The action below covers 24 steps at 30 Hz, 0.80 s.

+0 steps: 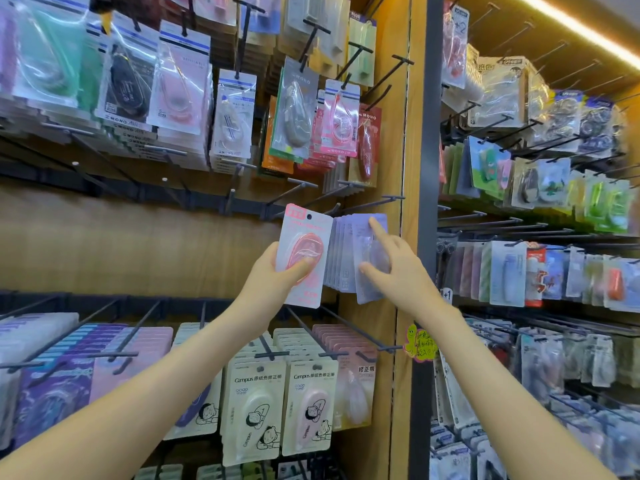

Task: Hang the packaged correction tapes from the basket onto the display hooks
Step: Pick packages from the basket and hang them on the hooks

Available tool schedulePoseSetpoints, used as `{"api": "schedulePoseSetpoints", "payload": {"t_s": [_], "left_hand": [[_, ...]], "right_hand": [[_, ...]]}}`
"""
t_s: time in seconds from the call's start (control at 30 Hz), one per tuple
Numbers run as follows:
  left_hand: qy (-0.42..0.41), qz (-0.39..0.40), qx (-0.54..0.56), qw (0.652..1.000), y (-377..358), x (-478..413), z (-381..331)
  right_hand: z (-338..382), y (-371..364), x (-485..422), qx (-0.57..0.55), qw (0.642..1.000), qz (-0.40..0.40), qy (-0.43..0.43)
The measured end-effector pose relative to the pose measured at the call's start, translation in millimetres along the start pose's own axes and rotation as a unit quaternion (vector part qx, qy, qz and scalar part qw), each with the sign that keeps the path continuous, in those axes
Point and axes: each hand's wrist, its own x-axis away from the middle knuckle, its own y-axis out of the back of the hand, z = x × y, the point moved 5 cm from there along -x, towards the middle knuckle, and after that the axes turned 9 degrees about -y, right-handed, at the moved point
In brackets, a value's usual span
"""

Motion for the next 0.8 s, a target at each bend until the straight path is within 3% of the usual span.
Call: {"api": "schedulePoseSetpoints", "payload": {"t_s": [0.3,0.5,0.8], "left_hand": [[0.001,0.033,0.004,0.999,-2.5,4.9,4.3],[-0.001,0.035,0.001,0.999,-0.6,3.5,2.6],[0.017,0.030,-0.024,0.999,-0.7,4.3,12.6]], "right_hand": [[2.9,-11.2,2.6,-0.019,0.996,-0.077,-0.045],[6.0,-2.3,-14.1,0.019,0.994,-0.045,-0.103],[2.4,-14.3,-12.8,0.156,0.985,0.021,-0.073]]}}
